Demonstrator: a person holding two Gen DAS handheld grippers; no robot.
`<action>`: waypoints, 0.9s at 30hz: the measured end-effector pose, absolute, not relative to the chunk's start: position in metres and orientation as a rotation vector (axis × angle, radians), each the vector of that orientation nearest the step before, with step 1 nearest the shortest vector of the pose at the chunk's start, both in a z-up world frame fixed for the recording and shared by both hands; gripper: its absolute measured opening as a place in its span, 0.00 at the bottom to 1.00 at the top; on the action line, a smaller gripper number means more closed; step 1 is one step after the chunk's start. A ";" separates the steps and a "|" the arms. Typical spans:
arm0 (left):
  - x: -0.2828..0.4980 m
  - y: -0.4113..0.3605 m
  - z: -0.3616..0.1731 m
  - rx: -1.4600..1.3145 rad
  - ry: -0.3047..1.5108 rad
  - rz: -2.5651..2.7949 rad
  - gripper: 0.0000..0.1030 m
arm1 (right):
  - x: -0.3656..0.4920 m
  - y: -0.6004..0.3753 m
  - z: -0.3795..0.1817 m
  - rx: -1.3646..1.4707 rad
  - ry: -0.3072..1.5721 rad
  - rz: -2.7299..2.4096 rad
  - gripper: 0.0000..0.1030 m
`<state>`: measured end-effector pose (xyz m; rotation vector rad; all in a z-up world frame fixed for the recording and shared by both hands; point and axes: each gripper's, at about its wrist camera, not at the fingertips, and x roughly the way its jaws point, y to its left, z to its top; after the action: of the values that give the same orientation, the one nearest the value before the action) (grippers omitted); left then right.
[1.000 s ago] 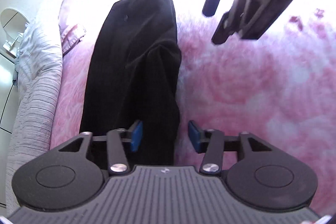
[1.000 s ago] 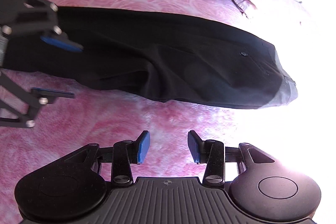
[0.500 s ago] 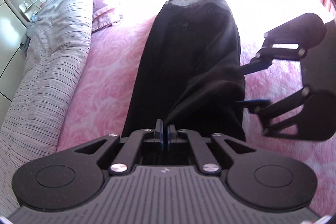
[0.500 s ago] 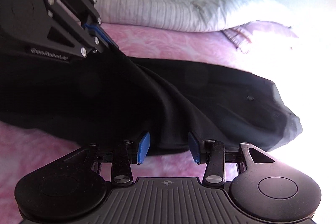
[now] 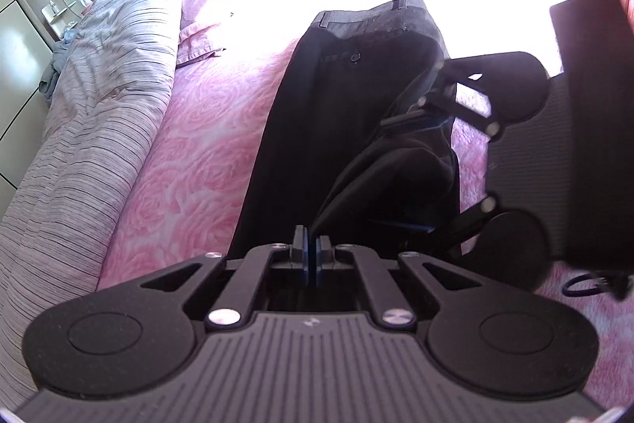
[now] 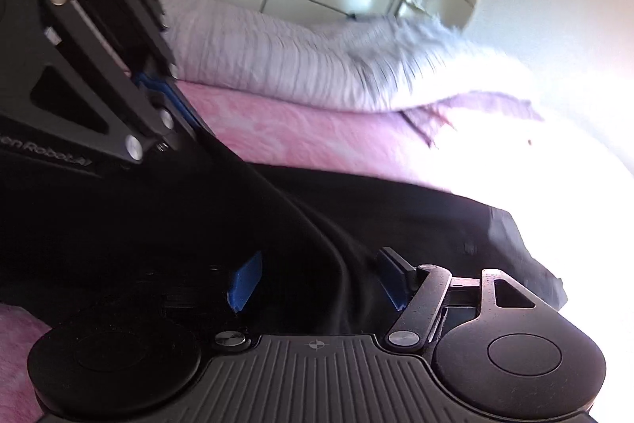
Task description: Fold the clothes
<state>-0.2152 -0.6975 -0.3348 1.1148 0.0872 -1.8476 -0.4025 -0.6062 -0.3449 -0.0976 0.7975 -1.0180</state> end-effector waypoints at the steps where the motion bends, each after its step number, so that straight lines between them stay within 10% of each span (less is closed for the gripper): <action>1: -0.216 -0.697 -0.335 1.117 0.083 -1.846 0.03 | -0.400 -0.608 -0.346 -0.112 0.800 -1.010 0.70; 16: -0.263 -0.614 -0.401 1.388 -0.286 -1.956 0.07 | -0.481 -0.562 -0.335 -0.227 1.088 -1.021 0.72; 27: -0.199 -0.531 -0.395 1.389 -0.032 -1.776 0.13 | -0.487 -0.499 -0.332 -0.321 1.121 -0.829 0.72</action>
<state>-0.1989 -0.5306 -0.3948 1.3889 -0.0325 -1.7756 -0.4871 -0.4993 -0.3321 -0.3210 1.1211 -0.8289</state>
